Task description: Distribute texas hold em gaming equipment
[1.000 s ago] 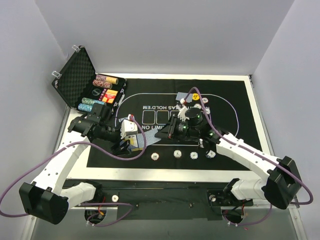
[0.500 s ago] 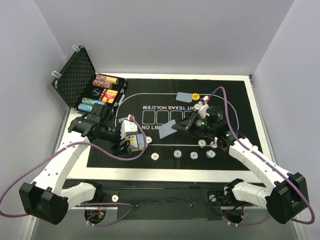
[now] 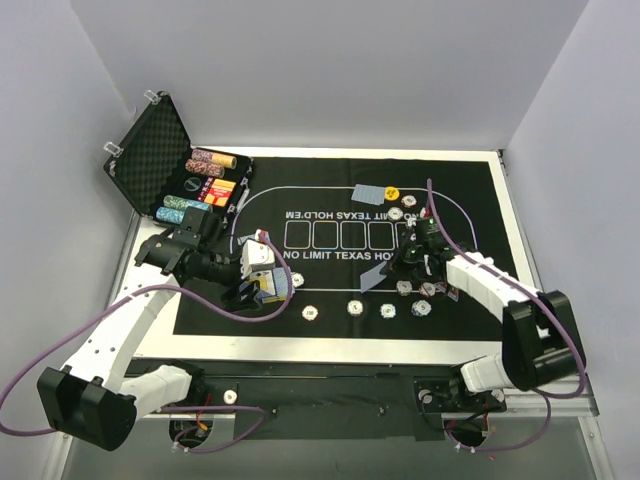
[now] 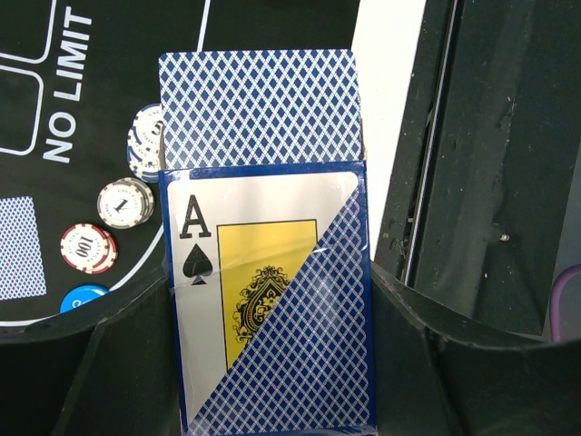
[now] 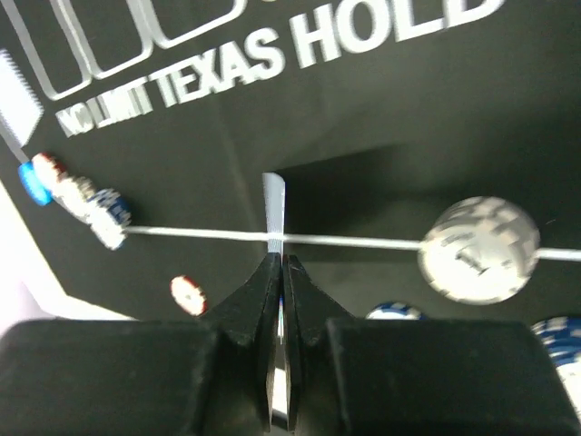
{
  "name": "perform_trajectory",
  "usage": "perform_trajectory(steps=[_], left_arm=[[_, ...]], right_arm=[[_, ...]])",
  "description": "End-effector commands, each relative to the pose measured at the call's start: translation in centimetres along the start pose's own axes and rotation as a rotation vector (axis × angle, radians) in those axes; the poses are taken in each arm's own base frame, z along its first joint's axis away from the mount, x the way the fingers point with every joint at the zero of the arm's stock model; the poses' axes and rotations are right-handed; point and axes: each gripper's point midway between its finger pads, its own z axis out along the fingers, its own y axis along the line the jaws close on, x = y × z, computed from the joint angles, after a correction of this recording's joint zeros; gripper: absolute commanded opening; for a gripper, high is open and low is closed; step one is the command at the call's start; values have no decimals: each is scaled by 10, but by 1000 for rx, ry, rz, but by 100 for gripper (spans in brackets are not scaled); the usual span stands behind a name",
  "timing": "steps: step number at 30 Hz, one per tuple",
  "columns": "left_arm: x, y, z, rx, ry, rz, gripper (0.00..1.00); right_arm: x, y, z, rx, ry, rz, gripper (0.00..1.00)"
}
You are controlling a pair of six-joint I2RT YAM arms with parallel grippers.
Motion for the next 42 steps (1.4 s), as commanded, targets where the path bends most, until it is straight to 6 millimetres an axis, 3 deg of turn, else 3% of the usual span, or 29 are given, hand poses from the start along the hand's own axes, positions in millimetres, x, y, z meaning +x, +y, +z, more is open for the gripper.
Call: perform_trajectory(steps=[1, 11, 15, 17, 25, 27, 29, 33, 37, 38, 39, 42], left_arm=[[-16, -1, -7, -13, -64, 38, 0], [-17, -1, -6, -12, -67, 39, 0], [-18, -1, -7, -14, -69, 43, 0], [-17, -1, -7, -13, -68, 41, 0], [-16, -1, -6, -11, -68, 41, 0], [-16, -2, -6, -9, -69, 40, 0], [-17, -2, -6, -9, -71, 40, 0], [-16, -1, -6, -9, -69, 39, 0], [-17, -2, -5, -6, -72, 37, 0], [-17, -2, -5, -6, -72, 36, 0], [-17, -2, -5, -5, -74, 35, 0], [-18, -2, -5, -4, -76, 34, 0]], right_arm=[[-12, -30, 16, 112, -15, -34, 0], [-28, -42, 37, 198, -20, -59, 0], [-32, -40, 40, 207, -9, -76, 18], [-36, -39, 37, 219, -22, -91, 31], [-45, -34, 0, 294, -65, -163, 39], [-45, -21, -14, 276, -84, -183, 40], [-40, 9, -28, 171, -97, -193, 45], [-8, 94, -58, -128, -64, -232, 64], [21, 170, -87, -428, -41, -232, 68], [34, 185, -92, -484, -14, -242, 68], [35, 198, -98, -534, -19, -232, 70], [62, 219, -101, -559, 27, -311, 73]])
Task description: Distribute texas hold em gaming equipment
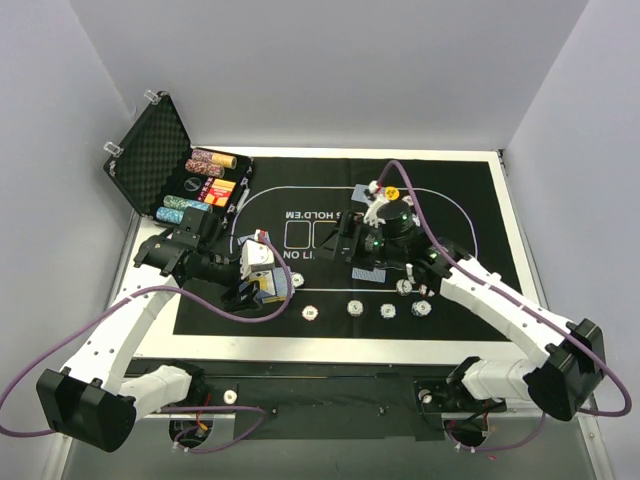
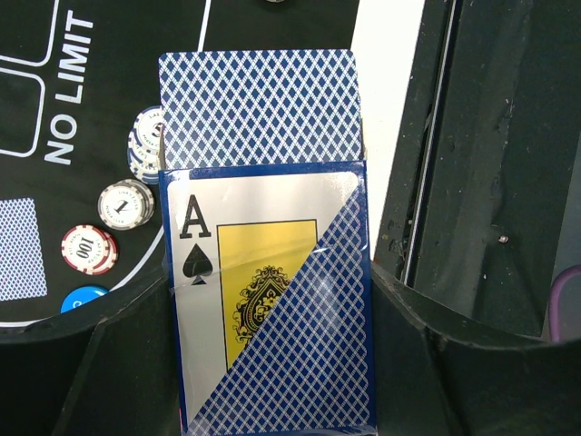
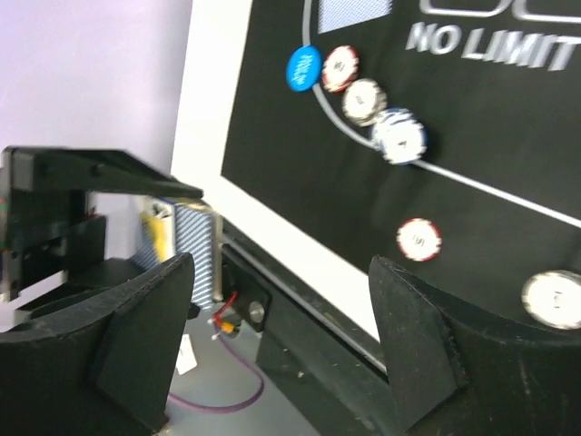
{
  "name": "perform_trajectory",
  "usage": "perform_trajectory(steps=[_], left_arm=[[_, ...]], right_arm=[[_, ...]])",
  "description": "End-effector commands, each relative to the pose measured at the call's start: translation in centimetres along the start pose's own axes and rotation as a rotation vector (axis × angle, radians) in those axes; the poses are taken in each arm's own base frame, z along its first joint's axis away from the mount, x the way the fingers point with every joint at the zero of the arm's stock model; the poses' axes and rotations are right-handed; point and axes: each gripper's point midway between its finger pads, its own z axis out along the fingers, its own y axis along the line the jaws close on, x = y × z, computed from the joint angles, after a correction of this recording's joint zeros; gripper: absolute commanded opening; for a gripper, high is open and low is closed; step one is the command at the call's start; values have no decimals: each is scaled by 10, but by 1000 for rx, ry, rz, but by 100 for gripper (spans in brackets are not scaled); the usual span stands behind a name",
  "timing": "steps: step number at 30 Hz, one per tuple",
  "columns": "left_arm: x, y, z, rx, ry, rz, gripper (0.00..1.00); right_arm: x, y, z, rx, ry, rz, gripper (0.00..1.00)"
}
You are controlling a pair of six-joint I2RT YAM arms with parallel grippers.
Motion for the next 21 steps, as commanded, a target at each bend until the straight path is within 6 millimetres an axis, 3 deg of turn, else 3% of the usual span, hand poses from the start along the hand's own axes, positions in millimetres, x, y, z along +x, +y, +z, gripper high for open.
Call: perform_trajectory(steps=[1, 11, 21], left_arm=[[-17, -1, -5, -6, -69, 31, 0], [-14, -3, -4, -4, -68, 28, 0], [-15, -2, -4, -6, -70, 31, 0]], right_arm=[[17, 61, 3, -140, 68, -33, 73], [44, 87, 19, -202, 120, -49, 73], [64, 81, 31, -179, 163, -46, 73]])
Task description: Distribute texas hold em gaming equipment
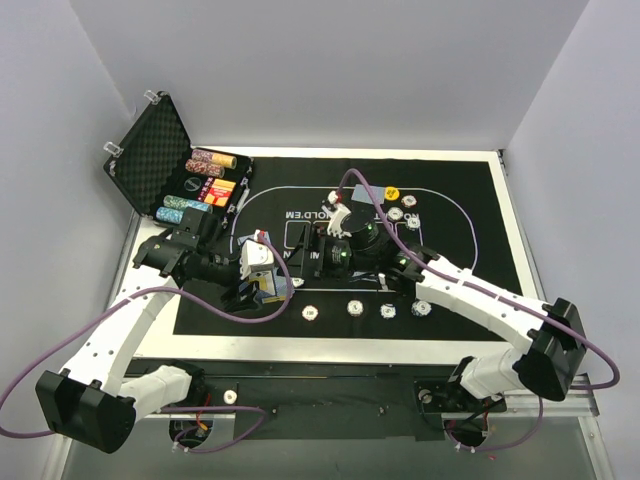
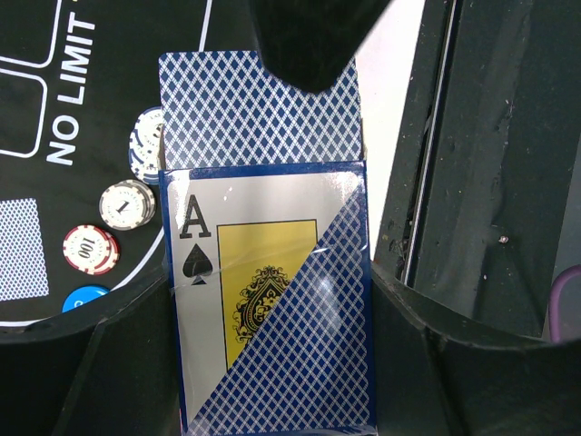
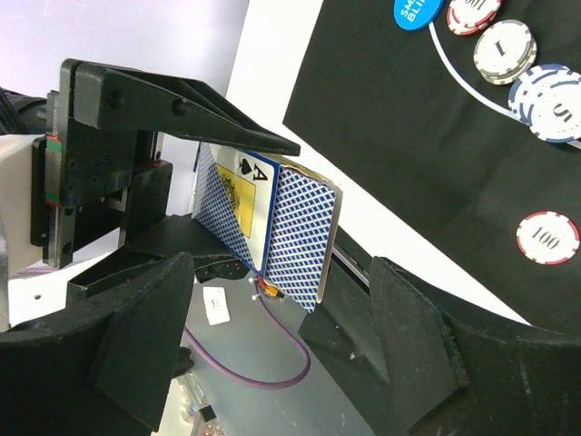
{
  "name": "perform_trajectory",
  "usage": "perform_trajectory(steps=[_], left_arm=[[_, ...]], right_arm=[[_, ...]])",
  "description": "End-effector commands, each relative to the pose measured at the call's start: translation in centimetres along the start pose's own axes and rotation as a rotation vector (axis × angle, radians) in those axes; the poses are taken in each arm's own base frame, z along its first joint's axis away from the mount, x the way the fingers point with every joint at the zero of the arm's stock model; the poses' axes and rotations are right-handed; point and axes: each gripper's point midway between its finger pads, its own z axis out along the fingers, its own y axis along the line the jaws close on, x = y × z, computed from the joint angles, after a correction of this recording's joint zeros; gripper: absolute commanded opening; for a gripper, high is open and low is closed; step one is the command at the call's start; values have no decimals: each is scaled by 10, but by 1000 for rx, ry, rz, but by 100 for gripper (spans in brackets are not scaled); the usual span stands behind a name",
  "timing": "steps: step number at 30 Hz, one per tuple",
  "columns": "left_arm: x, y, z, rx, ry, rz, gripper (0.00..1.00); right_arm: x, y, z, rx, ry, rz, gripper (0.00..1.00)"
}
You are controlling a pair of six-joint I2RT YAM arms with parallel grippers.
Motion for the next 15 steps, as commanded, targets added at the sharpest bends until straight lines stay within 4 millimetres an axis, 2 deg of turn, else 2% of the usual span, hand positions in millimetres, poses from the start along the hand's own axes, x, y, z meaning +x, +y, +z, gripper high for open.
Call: perform_trajectory(steps=[1, 5, 15], left_arm=[[-15, -2, -3, -3, -69, 27, 0], [-16, -2, -5, -4, -69, 28, 0], [-21, -3, -7, -3, -79, 30, 0]], right_arm=[[8, -3, 10, 3, 18, -3, 72], [12, -14, 17, 33, 30, -6, 68], [9, -19, 26, 27, 20, 26, 45]])
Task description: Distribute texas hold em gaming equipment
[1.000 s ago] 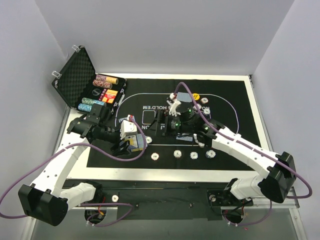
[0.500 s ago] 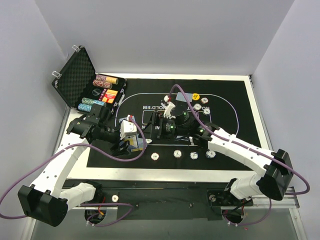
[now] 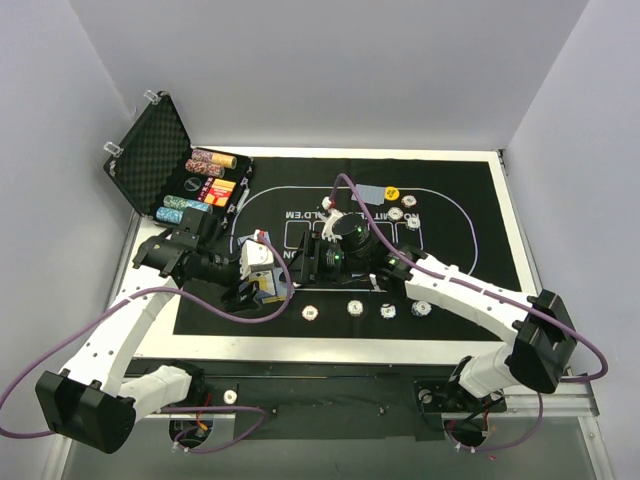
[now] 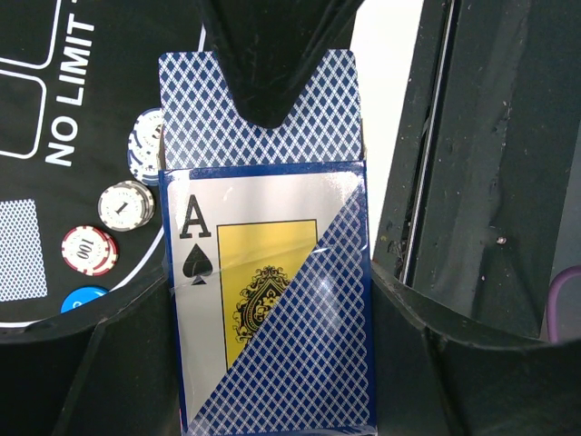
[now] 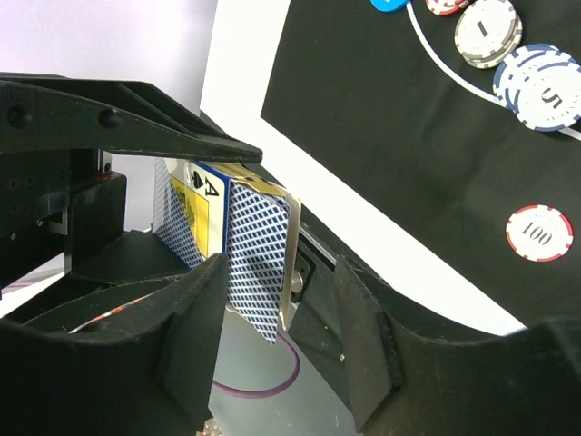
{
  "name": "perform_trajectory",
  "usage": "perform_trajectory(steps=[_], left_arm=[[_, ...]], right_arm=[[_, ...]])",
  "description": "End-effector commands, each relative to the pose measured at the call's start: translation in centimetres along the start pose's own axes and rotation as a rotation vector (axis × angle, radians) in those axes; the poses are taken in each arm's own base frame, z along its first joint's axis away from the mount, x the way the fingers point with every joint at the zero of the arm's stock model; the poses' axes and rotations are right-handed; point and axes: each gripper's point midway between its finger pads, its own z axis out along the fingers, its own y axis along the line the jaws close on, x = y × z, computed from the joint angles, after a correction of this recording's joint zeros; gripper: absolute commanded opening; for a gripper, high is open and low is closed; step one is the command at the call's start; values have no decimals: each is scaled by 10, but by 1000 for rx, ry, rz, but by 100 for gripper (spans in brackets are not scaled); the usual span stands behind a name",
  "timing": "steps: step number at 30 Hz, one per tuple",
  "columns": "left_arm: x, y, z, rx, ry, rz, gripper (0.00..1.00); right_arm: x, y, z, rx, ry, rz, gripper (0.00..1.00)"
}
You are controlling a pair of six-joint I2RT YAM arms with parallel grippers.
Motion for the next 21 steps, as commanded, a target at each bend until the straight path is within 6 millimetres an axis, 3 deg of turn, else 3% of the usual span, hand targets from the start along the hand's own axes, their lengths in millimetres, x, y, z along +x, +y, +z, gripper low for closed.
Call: perform_trajectory(steps=[1, 5, 13, 21], left_arm=[[-20, -2, -7, -3, -76, 33, 0], [-22, -3, -8, -1, -80, 36, 0], [-22, -2, -7, -1, -83, 32, 0], [-23, -1, -8, -5, -82, 34, 0]], right_arm=[[-4, 0, 8, -25, -25, 12, 43], [-7, -4, 9, -39, -36, 40, 40], [-5, 0, 18, -50, -13, 29, 45], [-9, -8, 11, -41, -30, 49, 39]])
